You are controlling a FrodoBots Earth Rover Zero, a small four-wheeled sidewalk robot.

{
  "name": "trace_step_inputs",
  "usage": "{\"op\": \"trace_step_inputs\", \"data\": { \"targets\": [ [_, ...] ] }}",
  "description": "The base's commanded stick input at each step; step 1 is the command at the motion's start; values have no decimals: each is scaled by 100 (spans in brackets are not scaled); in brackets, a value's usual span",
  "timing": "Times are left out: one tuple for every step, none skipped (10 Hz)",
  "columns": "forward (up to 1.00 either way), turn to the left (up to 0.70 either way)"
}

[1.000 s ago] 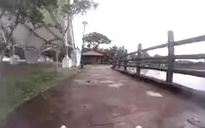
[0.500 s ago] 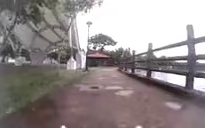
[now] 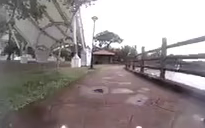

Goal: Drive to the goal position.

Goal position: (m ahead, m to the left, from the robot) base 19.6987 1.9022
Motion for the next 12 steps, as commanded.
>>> {"op": "trace_step_inputs", "data": {
  "targets": [
    [100, 10],
    [100, 10],
    [100, 10],
    [100, 10],
    [100, 10],
    [100, 10],
    [100, 10],
    [100, -29],
    [100, -30],
    [100, -30],
    [100, -30],
    [100, -23]
  ]
}}
